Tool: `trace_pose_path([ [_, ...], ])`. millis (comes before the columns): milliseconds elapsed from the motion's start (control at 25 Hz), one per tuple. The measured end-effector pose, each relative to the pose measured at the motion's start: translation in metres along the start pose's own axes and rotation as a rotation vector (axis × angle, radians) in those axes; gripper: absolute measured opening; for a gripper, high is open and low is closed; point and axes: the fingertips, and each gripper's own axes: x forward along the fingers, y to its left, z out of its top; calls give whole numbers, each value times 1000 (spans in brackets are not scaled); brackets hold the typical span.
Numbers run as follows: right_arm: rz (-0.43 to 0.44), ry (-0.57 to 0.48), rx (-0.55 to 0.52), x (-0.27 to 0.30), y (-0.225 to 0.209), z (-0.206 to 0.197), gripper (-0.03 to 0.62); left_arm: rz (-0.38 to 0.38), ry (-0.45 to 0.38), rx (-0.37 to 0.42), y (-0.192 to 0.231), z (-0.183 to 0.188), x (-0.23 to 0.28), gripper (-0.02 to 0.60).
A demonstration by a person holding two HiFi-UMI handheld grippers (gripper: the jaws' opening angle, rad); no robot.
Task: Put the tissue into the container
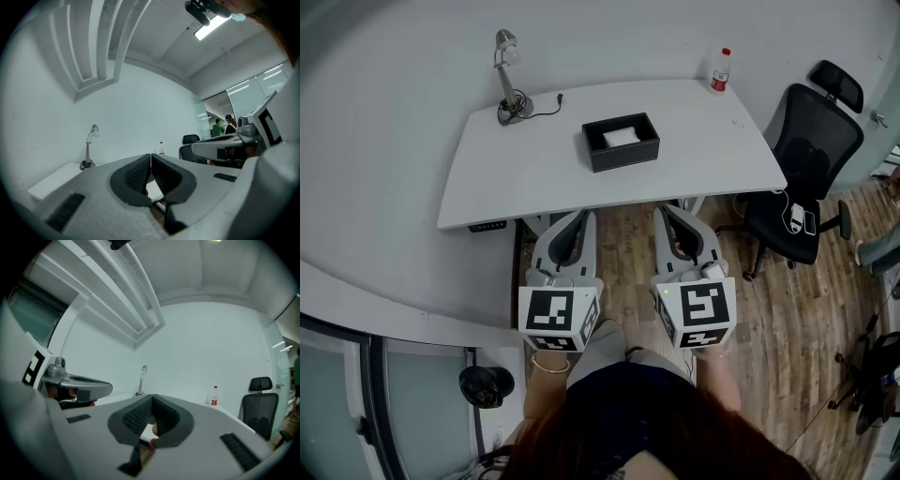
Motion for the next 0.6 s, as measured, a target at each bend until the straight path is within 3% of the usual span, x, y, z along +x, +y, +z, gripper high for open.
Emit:
trace_pose_path([
  [600, -34, -12, -40, 14, -1, -4, 20, -20, 1, -7, 6, -5, 10, 28],
])
